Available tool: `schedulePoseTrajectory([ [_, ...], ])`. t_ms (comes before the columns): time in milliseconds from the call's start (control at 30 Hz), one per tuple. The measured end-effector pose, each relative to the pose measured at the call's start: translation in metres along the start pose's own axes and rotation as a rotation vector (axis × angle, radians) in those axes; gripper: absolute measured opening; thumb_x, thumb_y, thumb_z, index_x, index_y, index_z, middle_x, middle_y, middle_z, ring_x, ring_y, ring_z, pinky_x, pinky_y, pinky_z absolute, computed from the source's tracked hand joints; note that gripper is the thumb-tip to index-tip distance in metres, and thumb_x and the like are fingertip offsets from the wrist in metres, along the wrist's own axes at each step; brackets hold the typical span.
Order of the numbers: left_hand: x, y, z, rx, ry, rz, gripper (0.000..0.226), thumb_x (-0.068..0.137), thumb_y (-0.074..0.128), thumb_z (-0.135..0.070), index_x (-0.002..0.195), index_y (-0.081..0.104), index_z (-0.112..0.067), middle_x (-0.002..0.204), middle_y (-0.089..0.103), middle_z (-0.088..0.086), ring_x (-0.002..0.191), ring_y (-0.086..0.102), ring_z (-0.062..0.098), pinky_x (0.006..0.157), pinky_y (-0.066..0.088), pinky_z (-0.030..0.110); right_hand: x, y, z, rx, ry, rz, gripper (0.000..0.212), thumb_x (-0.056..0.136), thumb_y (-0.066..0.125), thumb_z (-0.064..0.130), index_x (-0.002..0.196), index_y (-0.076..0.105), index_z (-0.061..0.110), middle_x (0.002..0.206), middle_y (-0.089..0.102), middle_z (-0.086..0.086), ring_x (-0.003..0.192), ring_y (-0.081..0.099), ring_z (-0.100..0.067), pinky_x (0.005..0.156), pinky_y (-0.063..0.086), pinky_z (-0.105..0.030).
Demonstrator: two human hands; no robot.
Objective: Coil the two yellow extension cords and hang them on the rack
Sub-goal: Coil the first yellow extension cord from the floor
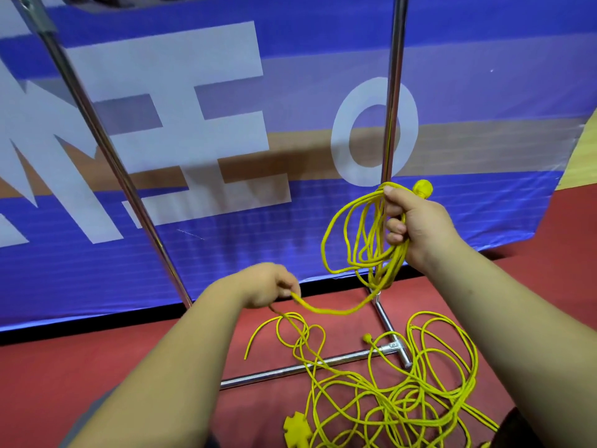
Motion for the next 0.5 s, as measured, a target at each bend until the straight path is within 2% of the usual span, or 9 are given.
schedulePoseTrajectory([
  [67,-0.005,0.016,-0.007,-0.007,0.048,0.248,0.020,0.103,0.064,-0.020,0.111,0.078,-0.031,0.103,0.070,-0.009,0.095,0.064,0.012,0.097,0.051,0.031,0.002,-0.002,-0.002,0.021,0.007,-0.062,0.018,0.098,0.072,0.025,0.084,0.061,0.021,0.062,0.045,0.006,0.043,0.032,-0.010,0.039,0.028,-0.021],
  [133,-0.009,0.023,-0.018,-0.031,0.100,0.346,0.021,0.106,0.060,-0.020,0.116,0.076,-0.028,0.105,0.071,-0.007,0.093,0.062,0.008,0.097,0.050,0.029,0.003,-0.005,-0.002,0.036,0.015,-0.123,0.020,0.098,0.072,0.024,0.082,0.061,0.020,0.060,0.046,0.006,0.042,0.033,-0.010,0.040,0.028,-0.021],
  [200,-0.010,0.019,-0.022,-0.098,0.122,0.290,0.021,0.106,0.059,-0.022,0.117,0.076,-0.030,0.111,0.074,-0.010,0.098,0.066,0.007,0.100,0.050,0.029,0.001,-0.006,0.000,0.004,0.014,-0.150,0.020,0.099,0.070,0.023,0.081,0.061,0.019,0.058,0.045,0.006,0.041,0.034,-0.010,0.040,0.028,-0.021],
  [267,-0.010,0.006,-0.020,-0.131,0.088,0.167,0.020,0.105,0.062,-0.025,0.115,0.076,-0.035,0.110,0.074,-0.015,0.103,0.067,0.005,0.100,0.051,0.027,0.000,-0.005,-0.001,-0.077,0.020,-0.140,0.019,0.098,0.071,0.025,0.082,0.062,0.020,0.058,0.046,0.006,0.041,0.034,-0.011,0.041,0.030,-0.021],
  [367,-0.009,-0.012,-0.014,-0.040,0.038,-0.033,0.013,0.096,0.073,-0.033,0.108,0.074,-0.038,0.100,0.068,-0.016,0.095,0.063,0.006,0.081,0.048,0.024,0.000,-0.002,-0.009,-0.222,0.081,-0.075,0.019,0.096,0.072,0.029,0.082,0.062,0.022,0.059,0.043,0.005,0.042,0.034,-0.012,0.041,0.031,-0.022],
  [433,-0.010,-0.017,-0.015,-0.007,-0.005,-0.126,0.014,0.089,0.080,-0.034,0.094,0.068,-0.033,0.089,0.064,-0.012,0.084,0.059,0.009,0.068,0.044,0.028,-0.002,0.002,-0.020,-0.286,0.154,-0.024,0.021,0.096,0.072,0.030,0.081,0.060,0.022,0.059,0.040,0.005,0.041,0.032,-0.013,0.041,0.030,-0.023],
  [500,-0.008,-0.019,-0.019,-0.010,-0.029,-0.186,0.019,0.085,0.083,-0.032,0.081,0.065,-0.028,0.078,0.064,-0.009,0.073,0.056,0.009,0.062,0.044,0.030,-0.007,0.007,-0.032,-0.335,0.237,0.051,0.022,0.097,0.072,0.028,0.082,0.057,0.022,0.058,0.038,0.005,0.041,0.031,-0.012,0.041,0.029,-0.022],
])
Point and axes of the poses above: each hand's wrist, its own x-axis towards the middle knuckle, its own y-axis out of the palm, z = x × y, the point moved 3 cm from there along x, towards the middle knuckle
